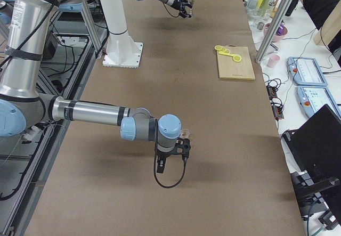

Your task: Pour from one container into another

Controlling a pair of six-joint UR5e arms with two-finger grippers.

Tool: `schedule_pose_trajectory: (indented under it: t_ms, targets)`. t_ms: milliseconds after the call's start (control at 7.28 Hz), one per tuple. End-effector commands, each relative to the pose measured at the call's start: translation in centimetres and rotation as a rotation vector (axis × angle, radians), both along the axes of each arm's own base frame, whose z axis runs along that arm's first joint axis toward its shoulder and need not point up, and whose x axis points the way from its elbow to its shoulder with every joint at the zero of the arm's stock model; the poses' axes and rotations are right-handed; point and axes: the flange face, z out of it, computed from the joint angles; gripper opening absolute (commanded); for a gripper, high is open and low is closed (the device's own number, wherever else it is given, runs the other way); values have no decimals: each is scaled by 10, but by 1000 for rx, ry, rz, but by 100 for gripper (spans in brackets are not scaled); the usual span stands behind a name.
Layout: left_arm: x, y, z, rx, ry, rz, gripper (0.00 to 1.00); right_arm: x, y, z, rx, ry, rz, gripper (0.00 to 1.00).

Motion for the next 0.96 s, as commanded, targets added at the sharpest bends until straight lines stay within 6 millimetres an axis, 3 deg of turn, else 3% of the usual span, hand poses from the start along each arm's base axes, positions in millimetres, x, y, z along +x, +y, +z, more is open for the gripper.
schedule_pose_trajectory:
  t_ms: [0,412,549,824]
  targets:
    - [7,-12,-33,-6,-56,263,95,33,3,-24,40,13,-22,100]
    - [-28,-50,-38,-33,-103,516,96,47,6,-28,79,6,-17,100]
    - [-49,-67,-35,-45,-104,586,96,51,7,-27,71,-8,4,100]
    - [-119,-117,-17,-75,-105,681,97,65,21,-19,41,-63,72,100]
